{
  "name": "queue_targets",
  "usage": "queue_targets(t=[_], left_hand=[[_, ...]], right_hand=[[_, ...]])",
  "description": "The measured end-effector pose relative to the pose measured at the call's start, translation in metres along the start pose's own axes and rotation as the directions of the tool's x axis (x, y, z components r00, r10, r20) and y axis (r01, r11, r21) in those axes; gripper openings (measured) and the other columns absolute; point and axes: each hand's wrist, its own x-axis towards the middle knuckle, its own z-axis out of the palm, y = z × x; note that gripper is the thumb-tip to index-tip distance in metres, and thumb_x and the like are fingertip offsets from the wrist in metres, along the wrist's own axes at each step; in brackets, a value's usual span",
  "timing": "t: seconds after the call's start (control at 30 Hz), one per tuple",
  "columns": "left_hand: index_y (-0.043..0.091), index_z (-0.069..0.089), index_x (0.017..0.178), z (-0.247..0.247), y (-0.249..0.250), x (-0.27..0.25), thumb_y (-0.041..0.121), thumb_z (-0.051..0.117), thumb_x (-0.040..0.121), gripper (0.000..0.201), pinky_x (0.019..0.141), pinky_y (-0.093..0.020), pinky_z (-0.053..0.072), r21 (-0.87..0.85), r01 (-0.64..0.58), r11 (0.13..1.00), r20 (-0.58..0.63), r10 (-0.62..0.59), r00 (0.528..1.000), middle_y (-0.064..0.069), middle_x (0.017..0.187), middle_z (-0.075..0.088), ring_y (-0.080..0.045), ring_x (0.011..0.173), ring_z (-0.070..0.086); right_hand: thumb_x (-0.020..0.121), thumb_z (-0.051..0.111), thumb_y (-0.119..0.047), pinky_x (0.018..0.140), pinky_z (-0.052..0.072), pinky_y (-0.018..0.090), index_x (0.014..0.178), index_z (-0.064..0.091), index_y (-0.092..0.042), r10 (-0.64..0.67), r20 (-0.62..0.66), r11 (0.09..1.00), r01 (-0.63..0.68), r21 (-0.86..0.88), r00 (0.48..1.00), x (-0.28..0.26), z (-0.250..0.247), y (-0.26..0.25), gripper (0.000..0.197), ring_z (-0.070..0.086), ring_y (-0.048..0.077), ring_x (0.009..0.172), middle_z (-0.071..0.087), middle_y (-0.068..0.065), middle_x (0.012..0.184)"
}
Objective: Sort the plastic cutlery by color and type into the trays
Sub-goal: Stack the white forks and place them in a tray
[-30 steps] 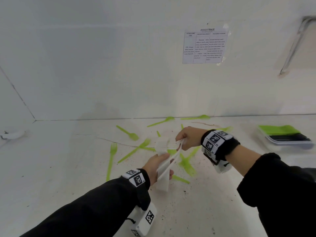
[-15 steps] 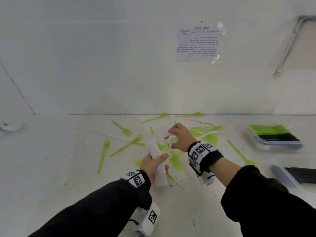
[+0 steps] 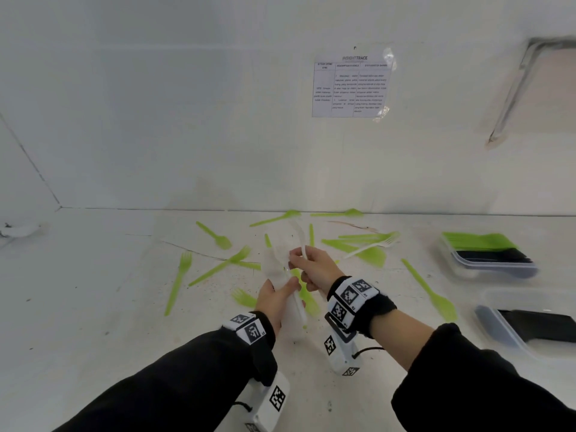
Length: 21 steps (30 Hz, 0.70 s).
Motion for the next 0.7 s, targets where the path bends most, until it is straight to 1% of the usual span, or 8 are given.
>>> queue_targets(t=[0.1, 0.17, 0.3, 0.37, 0.43, 0.47, 0.57, 0.7], left_hand=[[0.008, 0.055, 0.095, 0.002, 0.001, -0.005, 0.012, 0.061, 0.09, 0.009, 0.047, -0.029, 0.046, -0.011, 0.009, 1.0, 0.019, -0.008, 1.0, -0.01, 0.07, 0.055, -0.021, 0.045, 0.052], [0.005, 0.055, 0.096, 0.001, 0.001, -0.005, 0.011, 0.063, 0.089, 0.012, 0.048, -0.029, 0.046, 0.01, -0.017, 1.0, -0.012, 0.017, 1.0, -0.011, 0.069, 0.054, -0.021, 0.046, 0.053], [0.0, 0.055, 0.104, -0.002, 0.0, -0.004, 0.007, 0.063, 0.087, 0.02, 0.049, -0.029, 0.045, 0.024, -0.034, 0.999, -0.038, 0.035, 0.999, -0.01, 0.067, 0.054, -0.02, 0.048, 0.053], [0.002, 0.056, 0.103, -0.001, 0.001, -0.005, 0.011, 0.064, 0.087, 0.02, 0.051, -0.031, 0.045, 0.018, -0.035, 0.999, -0.043, 0.036, 0.998, -0.009, 0.069, 0.054, -0.022, 0.052, 0.053], [0.005, 0.054, 0.099, -0.002, 0.001, -0.006, 0.015, 0.062, 0.089, 0.016, 0.055, -0.033, 0.046, 0.002, -0.041, 0.999, -0.061, 0.041, 0.997, -0.009, 0.073, 0.052, -0.023, 0.057, 0.052], [0.006, 0.053, 0.1, -0.003, 0.001, -0.007, 0.016, 0.06, 0.09, 0.015, 0.056, -0.034, 0.046, -0.016, -0.041, 0.999, -0.071, 0.04, 0.997, -0.008, 0.075, 0.051, -0.024, 0.059, 0.051], [0.007, 0.05, 0.11, -0.006, 0.001, -0.008, 0.017, 0.052, 0.094, 0.019, 0.056, -0.033, 0.045, -0.085, -0.024, 0.996, -0.095, 0.015, 0.995, -0.008, 0.077, 0.049, -0.023, 0.063, 0.051], [0.003, 0.049, 0.12, -0.008, 0.0, -0.009, 0.019, 0.049, 0.092, 0.033, 0.052, -0.031, 0.045, -0.129, 0.069, 0.989, -0.099, -0.082, 0.992, -0.011, 0.074, 0.049, -0.024, 0.058, 0.051]], right_hand=[[0.093, 0.052, -0.024, 0.04, 0.031, 0.015, 0.076, 0.053, -0.023, -0.108, -0.03, 0.971, 0.099, -0.215, 0.994, -0.006, 0.004, -0.003, 0.017, 0.04, 0.005, 0.049, 0.058, -0.007, 0.076], [0.094, 0.051, -0.024, 0.049, 0.035, 0.014, 0.081, 0.053, -0.017, -0.19, -0.043, 0.937, 0.169, -0.305, 0.981, -0.01, 0.008, -0.002, 0.014, 0.047, 0.008, 0.062, 0.056, -0.004, 0.08], [0.091, 0.054, -0.016, 0.063, 0.04, 0.017, 0.093, 0.051, -0.015, -0.251, 0.002, 0.911, 0.237, -0.338, 0.968, -0.018, 0.015, 0.001, 0.004, 0.049, 0.013, 0.081, 0.052, -0.008, 0.083], [0.09, 0.055, -0.012, 0.062, 0.04, 0.014, 0.093, 0.053, -0.015, -0.277, -0.088, 0.918, 0.236, -0.318, 0.957, -0.018, 0.013, 0.002, 0.005, 0.05, 0.013, 0.083, 0.054, -0.005, 0.086], [0.088, 0.058, -0.013, 0.066, 0.042, 0.018, 0.09, 0.055, -0.015, -0.265, -0.187, 0.941, 0.211, -0.266, 0.946, -0.015, 0.01, 0.003, 0.004, 0.051, 0.014, 0.084, 0.055, -0.006, 0.084], [0.087, 0.06, -0.015, 0.066, 0.042, 0.021, 0.087, 0.056, -0.016, -0.24, -0.196, 0.95, 0.189, -0.248, 0.951, -0.014, 0.01, 0.005, 0.004, 0.052, 0.014, 0.082, 0.054, -0.008, 0.08], [0.085, 0.063, -0.018, 0.057, 0.039, 0.019, 0.074, 0.055, -0.023, -0.183, -0.146, 0.963, 0.148, -0.225, 0.972, -0.015, 0.013, 0.013, 0.015, 0.051, 0.01, 0.07, 0.052, -0.009, 0.074], [0.086, 0.062, -0.016, 0.046, 0.036, 0.014, 0.086, 0.059, -0.018, -0.175, -0.032, 0.958, 0.163, -0.238, 0.984, -0.018, 0.015, 0.021, 0.004, 0.048, 0.003, 0.062, 0.053, -0.011, 0.075]])
